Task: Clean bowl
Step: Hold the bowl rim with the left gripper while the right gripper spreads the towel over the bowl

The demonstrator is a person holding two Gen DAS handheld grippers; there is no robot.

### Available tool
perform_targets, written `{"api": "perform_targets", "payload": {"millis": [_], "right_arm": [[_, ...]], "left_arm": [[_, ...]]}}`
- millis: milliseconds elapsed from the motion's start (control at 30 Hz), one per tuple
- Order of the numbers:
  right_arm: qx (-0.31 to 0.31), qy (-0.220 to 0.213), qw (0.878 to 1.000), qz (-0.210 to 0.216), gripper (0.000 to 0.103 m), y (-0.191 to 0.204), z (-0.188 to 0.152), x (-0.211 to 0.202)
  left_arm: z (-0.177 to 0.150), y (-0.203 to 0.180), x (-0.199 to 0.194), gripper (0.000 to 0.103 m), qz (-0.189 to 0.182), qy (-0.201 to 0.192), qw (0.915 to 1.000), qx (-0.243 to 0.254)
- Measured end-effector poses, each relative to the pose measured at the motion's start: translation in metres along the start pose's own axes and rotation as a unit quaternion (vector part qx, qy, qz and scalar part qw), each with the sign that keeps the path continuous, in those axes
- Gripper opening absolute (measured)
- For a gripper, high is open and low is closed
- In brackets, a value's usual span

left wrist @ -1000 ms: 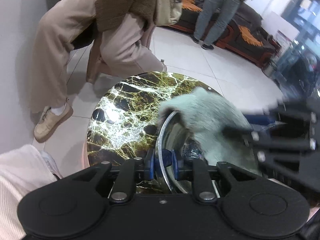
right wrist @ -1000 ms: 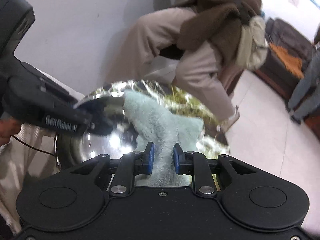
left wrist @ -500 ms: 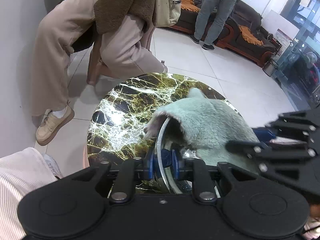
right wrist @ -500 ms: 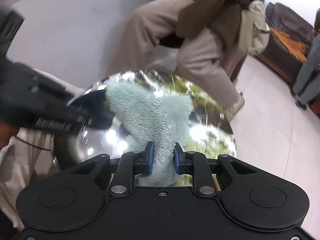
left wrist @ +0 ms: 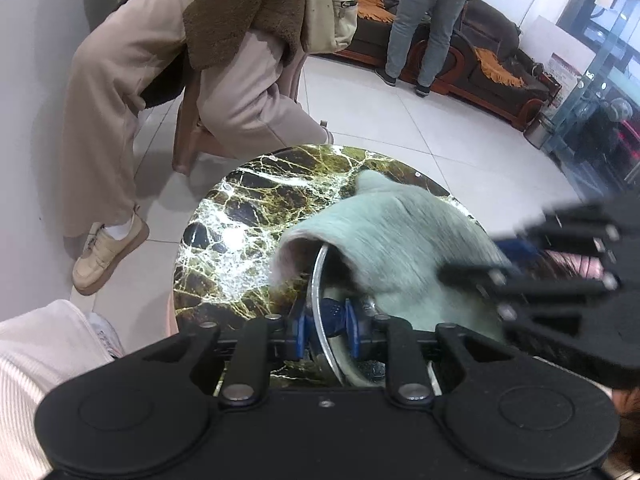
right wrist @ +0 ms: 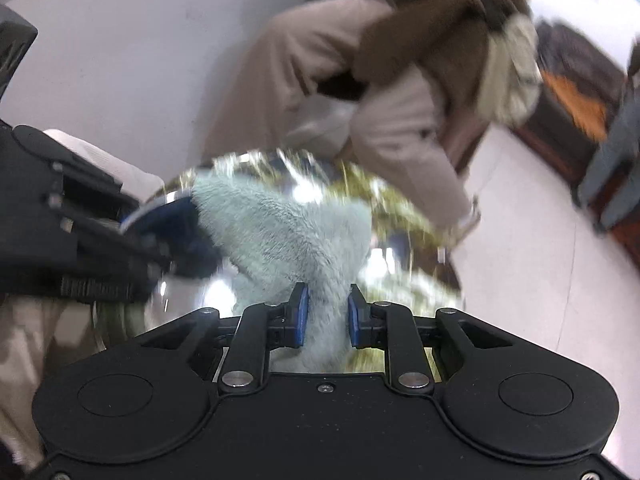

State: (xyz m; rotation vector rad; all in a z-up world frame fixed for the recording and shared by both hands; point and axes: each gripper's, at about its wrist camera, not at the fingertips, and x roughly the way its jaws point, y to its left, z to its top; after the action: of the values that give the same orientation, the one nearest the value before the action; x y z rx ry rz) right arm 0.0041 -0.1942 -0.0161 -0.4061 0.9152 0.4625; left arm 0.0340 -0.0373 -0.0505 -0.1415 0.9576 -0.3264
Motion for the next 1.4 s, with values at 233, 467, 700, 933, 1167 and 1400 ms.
{"api": "perform_targets", "payload": {"millis": [233,467,700,933,1167,1400], "right_arm": [[-0.016,-0.02,1.0,-0.017,0.02,0.008,0.018,-0.004],[0.012,-0.006,1.0,-0.007,0.019,-0.005,0.009,0.006],[0.022,0.002,1.0,-0.003,0.02,0.001,0.0,-0.003],[0.036,-0.027,0.999,-0.002,0.019,-0.011,0.015,0.014],[0.159,-0.043,0.985,0.043,0.023,-0.02,-0.022,-0.003],[0.286,-0.104,0.95,0.075,0.031,-0.032,-0.05,-0.023]], "left_arm": [[0.002,0.001,0.001,0.021,0.001,0.005,1.0,0.005],[-0.001,-0.002,0.002,0.019,0.002,-0.001,1.0,-0.006],[0.001,0.001,0.003,0.021,0.003,0.001,0.9999,-0.012],[-0.008,-0.004,-0.002,0.02,0.017,-0.01,0.9997,-0.017],[-0.008,-0.005,-0.002,0.02,0.017,-0.015,0.9996,-0.018],[0.012,-0.003,-0.009,0.017,0.019,-0.033,0.999,-0.024]]}}
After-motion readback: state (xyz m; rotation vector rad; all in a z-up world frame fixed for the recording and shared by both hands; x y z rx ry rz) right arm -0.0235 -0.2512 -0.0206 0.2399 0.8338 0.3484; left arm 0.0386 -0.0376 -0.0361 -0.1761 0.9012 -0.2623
